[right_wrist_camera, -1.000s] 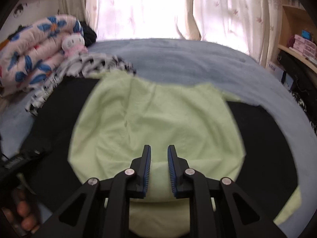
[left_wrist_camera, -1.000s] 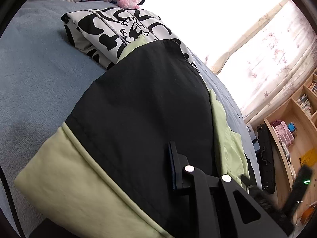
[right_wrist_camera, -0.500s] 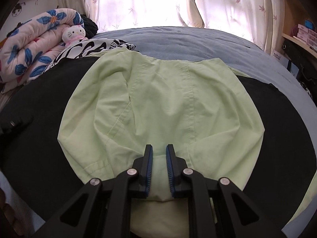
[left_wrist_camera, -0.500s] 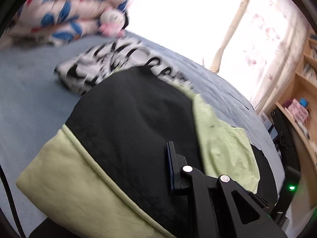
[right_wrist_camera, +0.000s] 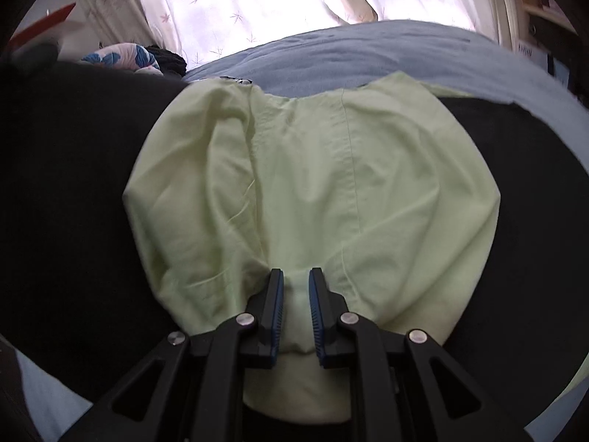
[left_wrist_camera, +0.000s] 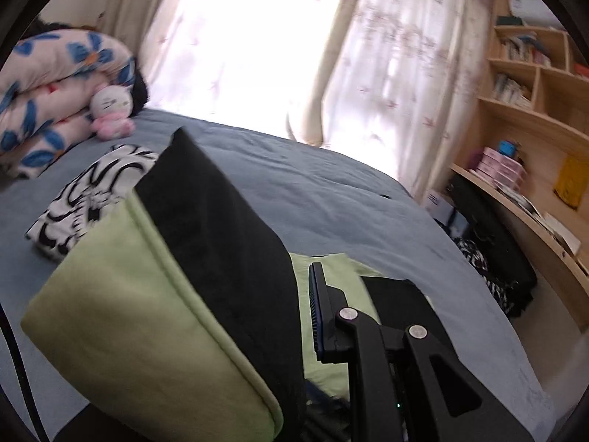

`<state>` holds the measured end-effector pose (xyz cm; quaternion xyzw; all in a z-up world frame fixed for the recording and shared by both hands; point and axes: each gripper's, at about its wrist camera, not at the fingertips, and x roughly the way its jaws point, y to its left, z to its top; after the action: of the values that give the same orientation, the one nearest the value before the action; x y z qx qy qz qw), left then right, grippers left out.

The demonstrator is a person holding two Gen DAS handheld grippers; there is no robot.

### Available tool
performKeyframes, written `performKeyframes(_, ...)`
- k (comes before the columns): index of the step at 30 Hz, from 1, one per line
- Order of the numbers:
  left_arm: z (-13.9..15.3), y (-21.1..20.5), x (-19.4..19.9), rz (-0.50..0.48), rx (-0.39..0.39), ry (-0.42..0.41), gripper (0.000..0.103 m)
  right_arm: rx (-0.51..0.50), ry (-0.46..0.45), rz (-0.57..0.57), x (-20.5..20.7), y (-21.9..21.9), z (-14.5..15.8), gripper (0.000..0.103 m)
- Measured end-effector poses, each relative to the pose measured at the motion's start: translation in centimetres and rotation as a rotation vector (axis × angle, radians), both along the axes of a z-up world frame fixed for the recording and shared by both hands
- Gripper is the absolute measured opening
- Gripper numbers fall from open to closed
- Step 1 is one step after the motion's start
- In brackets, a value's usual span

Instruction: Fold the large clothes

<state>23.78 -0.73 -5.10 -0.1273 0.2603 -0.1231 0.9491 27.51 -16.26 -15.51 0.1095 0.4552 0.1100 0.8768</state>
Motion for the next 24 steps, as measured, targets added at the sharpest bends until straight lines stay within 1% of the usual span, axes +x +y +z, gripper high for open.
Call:
performKeyframes(3,0.5,-3.2,0.3,-0.066,0.025,-0.013,0.01,0.088,0.046,-0.001,-0.3,-1.1,0.0,0.014)
performKeyframes(6,0.5,-6.6,0.3,-0.132,0.07,-0.022,0.01,0.279,0.125,-0.034,-1.5,-4.8,0.5,0.014)
performKeyframes(7,0.4,-7.8,0.3,-0.16,0.086,-0.022,0.01,0.305,0.135,-0.06,-2.1,-6.2,0.9,0.014)
performKeyframes(8,0.2,-8.8,0.4,-0.185,0.098,-0.02,0.01,0.302,0.133,-0.101,-2.9,-7.7,1.4,0.014)
performKeyframes(9,-0.2,-9.9,0.3,-0.212,0.107,-0.013,0.01,0.255,0.114,-0.171,-4.0,-9.9,2.3,0.014)
performKeyframes(12,-1.8,-13.4,0.1,-0.297,0.132,0.022,0.01,0.13,0.059,-0.333,-6.2,-15.2,4.3,0.014)
performKeyframes(15,-4.6,-17.2,-0.2,-0.386,0.177,0.085,0.01,-0.031,0.018,-0.483,-7.8,-19.8,5.5,0.014)
performKeyframes(16,-5.8,-18.4,-0.2,-0.411,0.201,0.116,0.011,-0.045,0.011,-0.509,-8.2,-20.8,5.6,0.014)
performKeyframes(17,-6.9,-19.5,-0.3,-0.43,0.226,0.141,0.012,-0.036,0.012,-0.525,-8.5,-21.7,5.4,0.014)
performKeyframes(18,-8.5,-20.6,-0.2,-0.447,0.263,0.179,0.012,-0.003,0.029,-0.548,-8.9,-22.9,4.7,0.014)
performKeyframes(20,-11.3,-22.0,0.1,-0.456,0.32,0.247,0.014,0.036,0.056,-0.569,-9.2,-23.8,3.7,0.014)
performKeyframes(22,-12.6,-22.2,0.2,-0.46,0.332,0.285,0.015,0.062,0.081,-0.566,-9.1,-24.3,2.8,0.014)
performKeyframes(24,-12.6,-21.8,0.1,-0.466,0.301,0.297,0.02,0.078,0.076,-0.554,-8.7,-23.9,2.8,0.015)
